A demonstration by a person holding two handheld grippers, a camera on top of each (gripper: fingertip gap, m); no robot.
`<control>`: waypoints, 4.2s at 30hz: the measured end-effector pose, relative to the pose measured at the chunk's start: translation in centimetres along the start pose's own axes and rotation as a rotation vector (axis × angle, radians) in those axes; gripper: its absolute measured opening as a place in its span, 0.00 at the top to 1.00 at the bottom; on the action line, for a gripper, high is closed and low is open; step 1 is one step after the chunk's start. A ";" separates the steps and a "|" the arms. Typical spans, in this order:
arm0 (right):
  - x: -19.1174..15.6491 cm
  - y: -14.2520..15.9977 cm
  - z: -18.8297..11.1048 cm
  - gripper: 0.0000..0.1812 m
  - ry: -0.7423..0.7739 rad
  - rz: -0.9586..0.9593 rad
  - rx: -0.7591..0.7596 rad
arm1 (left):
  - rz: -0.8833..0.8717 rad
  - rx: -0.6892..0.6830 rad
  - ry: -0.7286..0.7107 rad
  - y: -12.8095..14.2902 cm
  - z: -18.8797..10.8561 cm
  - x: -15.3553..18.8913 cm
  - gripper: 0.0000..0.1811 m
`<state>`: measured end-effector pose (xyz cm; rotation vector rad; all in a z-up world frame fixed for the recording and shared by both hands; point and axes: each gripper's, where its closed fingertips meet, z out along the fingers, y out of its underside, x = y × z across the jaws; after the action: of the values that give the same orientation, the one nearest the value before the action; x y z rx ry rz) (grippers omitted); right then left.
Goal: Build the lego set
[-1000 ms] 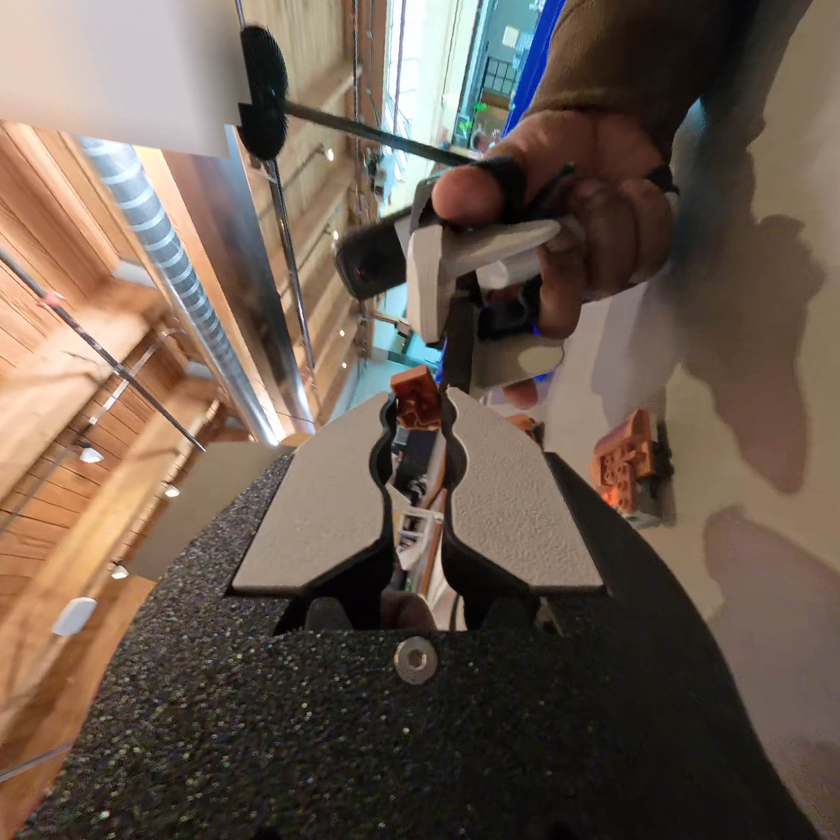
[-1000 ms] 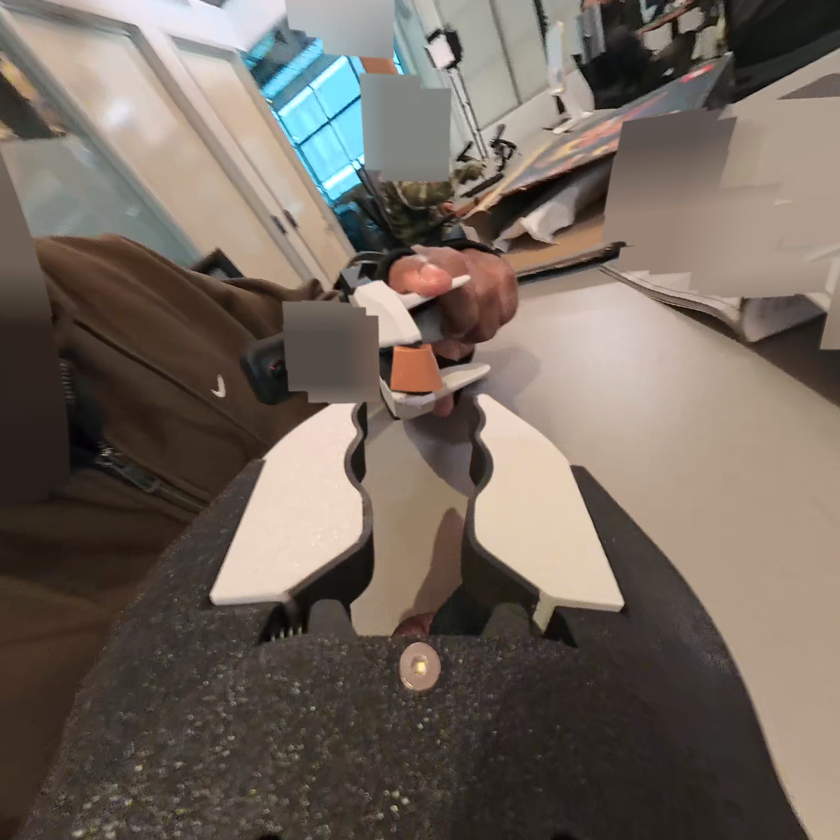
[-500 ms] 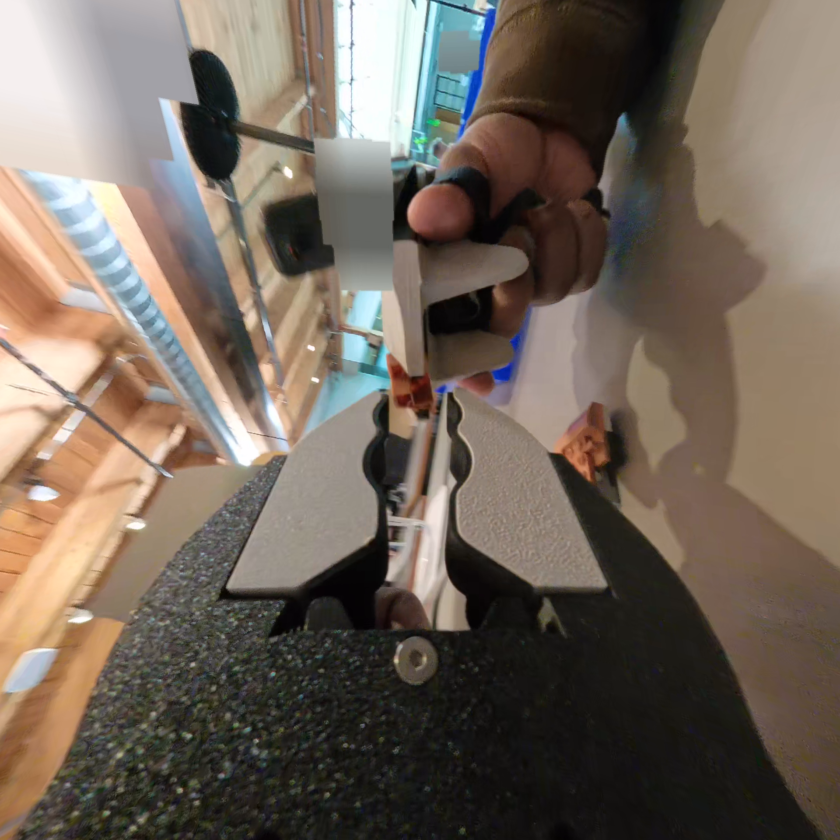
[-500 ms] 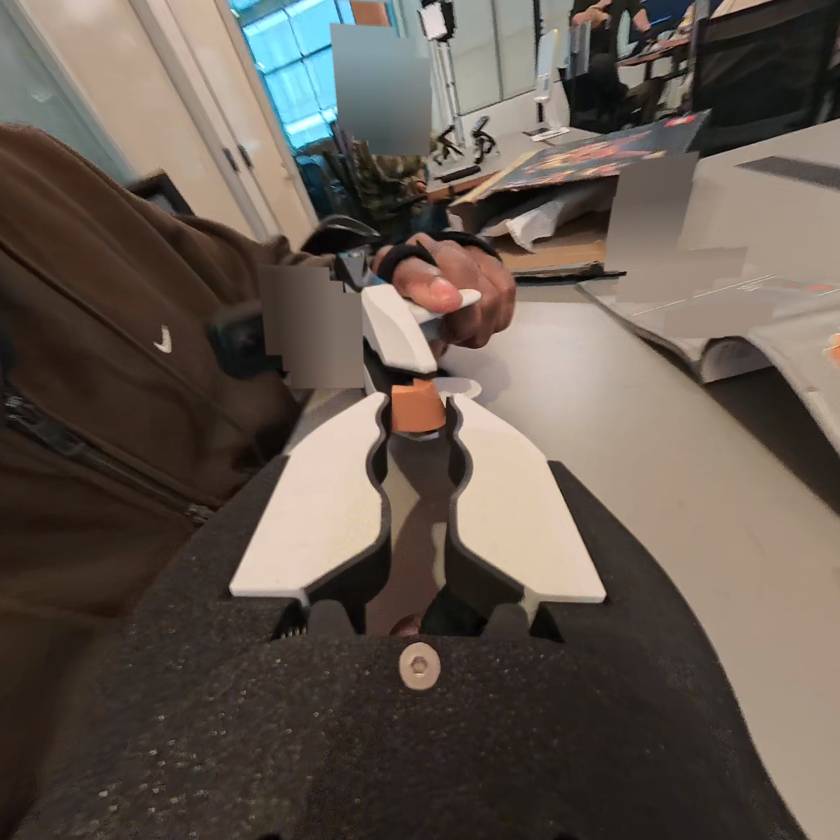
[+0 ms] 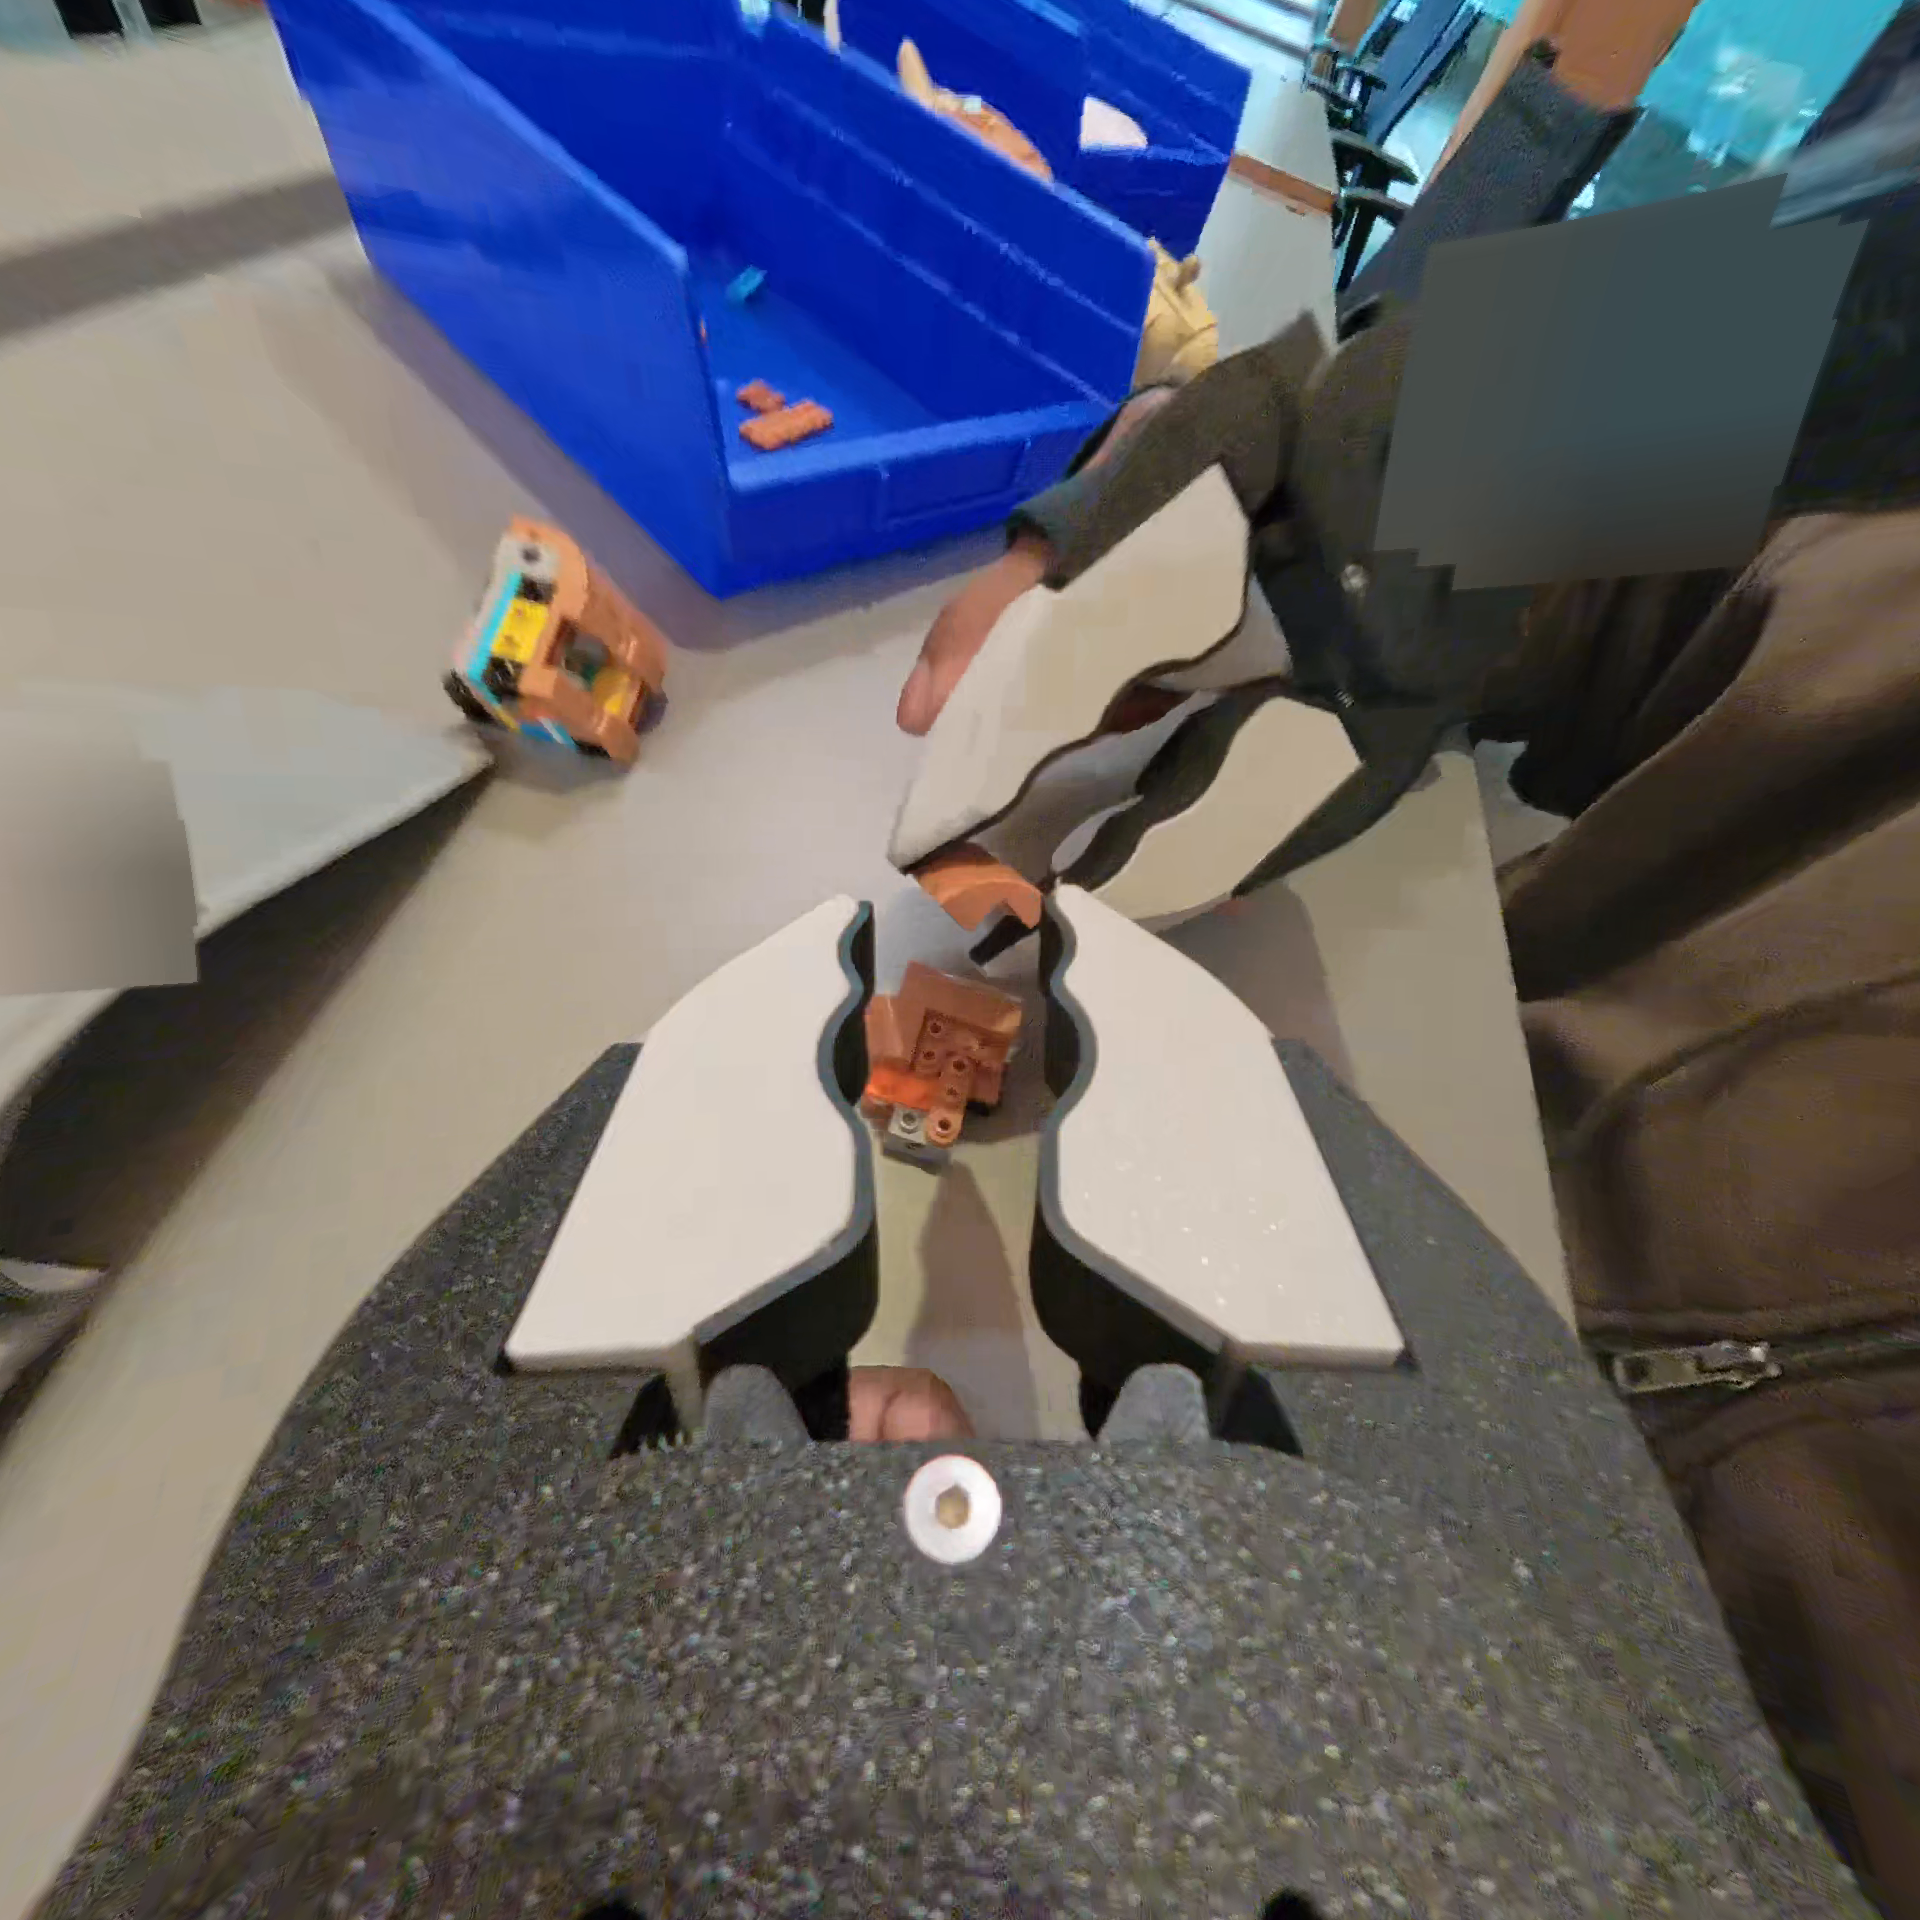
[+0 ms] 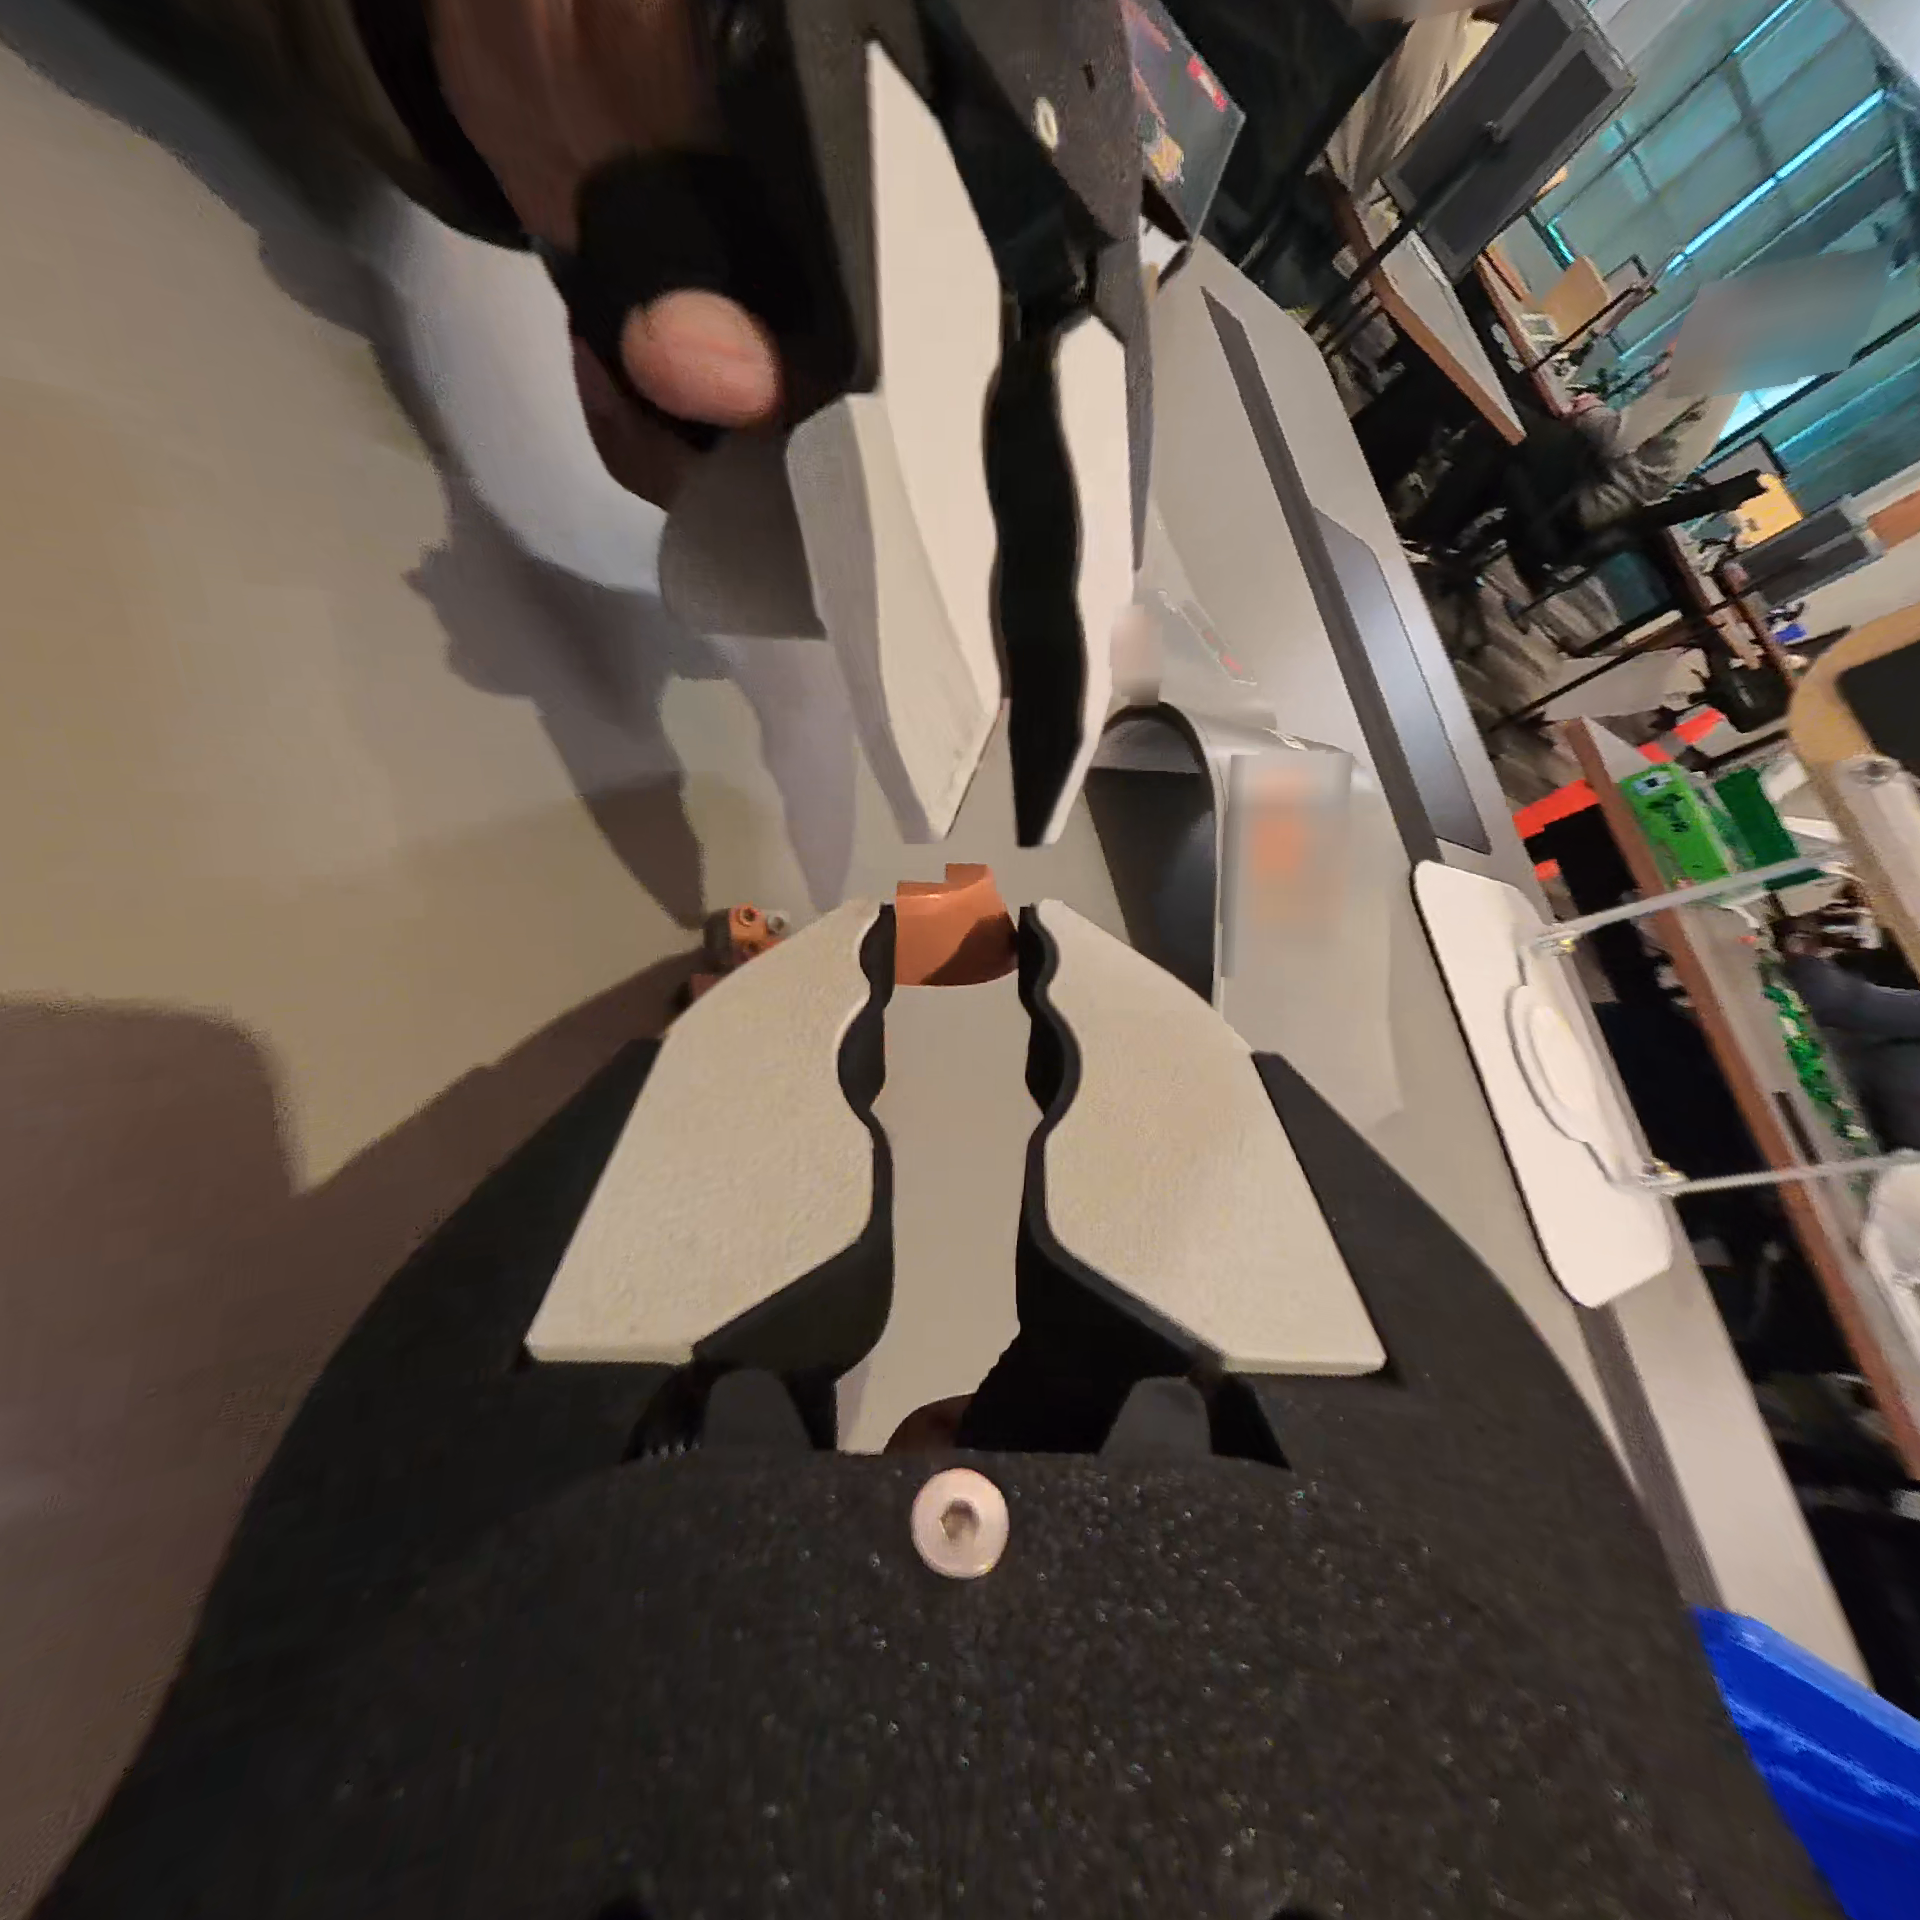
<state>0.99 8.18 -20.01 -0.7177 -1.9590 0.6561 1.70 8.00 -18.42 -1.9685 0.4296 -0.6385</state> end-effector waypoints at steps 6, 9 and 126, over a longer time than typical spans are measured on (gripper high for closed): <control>-0.2 0.5 0.6 0.87 0.024 -0.061 -0.060 | -0.175 -0.047 0.012 1.0 0.6 -0.5 0.82; -0.3 0.7 0.9 0.88 0.034 -0.093 -0.090 | -0.219 -0.068 0.004 1.4 0.9 -0.7 0.82; -3.2 4.6 0.1 0.82 -0.352 0.121 -0.079 | 0.069 -0.120 0.061 3.9 -0.3 -1.5 0.86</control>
<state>3.16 9.08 -25.05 -0.8180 -2.2861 0.8266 0.26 6.86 -22.18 -2.0418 0.5825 -0.6435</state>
